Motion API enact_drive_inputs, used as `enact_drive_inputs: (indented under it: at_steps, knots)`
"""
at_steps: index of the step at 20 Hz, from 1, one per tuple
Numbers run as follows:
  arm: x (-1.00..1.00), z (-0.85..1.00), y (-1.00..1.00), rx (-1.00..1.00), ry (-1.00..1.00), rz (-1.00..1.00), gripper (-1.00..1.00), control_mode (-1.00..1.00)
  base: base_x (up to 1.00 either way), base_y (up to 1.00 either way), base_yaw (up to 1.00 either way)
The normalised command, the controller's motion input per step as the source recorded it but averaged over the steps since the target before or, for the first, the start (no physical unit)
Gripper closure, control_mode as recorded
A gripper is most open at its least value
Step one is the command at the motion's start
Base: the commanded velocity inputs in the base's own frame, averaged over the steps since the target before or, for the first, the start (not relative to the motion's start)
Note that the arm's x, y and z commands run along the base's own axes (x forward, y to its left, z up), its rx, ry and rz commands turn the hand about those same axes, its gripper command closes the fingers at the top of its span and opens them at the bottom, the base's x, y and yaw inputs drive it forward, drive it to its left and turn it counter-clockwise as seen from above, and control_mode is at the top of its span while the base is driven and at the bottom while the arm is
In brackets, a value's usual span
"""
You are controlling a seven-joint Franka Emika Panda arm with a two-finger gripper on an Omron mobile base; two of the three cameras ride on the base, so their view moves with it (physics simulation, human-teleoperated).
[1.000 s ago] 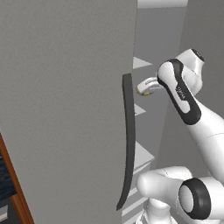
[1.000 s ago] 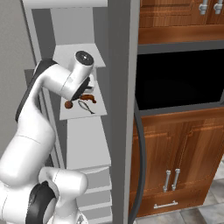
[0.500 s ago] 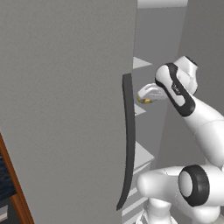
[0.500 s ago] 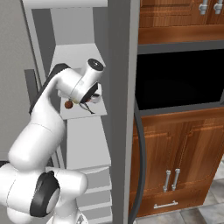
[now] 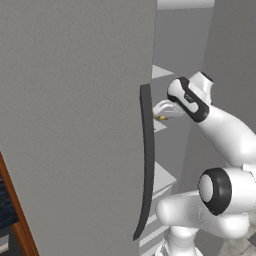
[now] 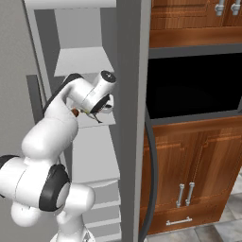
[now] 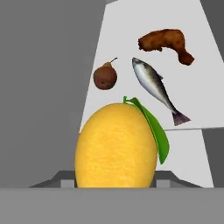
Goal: Take the lemon and fish from the highest rack and move them to the second highest rack where the pear and chicken drumstick are located, to maximize freezer space. Close the freezer door after rearranging.
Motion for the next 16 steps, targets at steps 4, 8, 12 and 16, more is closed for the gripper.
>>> enact_drive_inputs:
  at_steps: [4,8,12,16]
  knots:
    - [0.51,-0.19,0.10,0.00,0.00,0.00,1.00,-1.00,0.00,0.00,0.00]
    - [0.45,-0.18,0.12,0.00,0.00,0.00,1.00,-1.00,0.00,0.00,0.00]
    - [0.42,-0.21,0.14,0.00,0.00,0.00,1.00,-1.00,0.00,0.00,0.00]
    - [0.42,-0.23,0.11,0.00,0.00,0.00,1.00,-1.00,0.00,0.00,0.00]
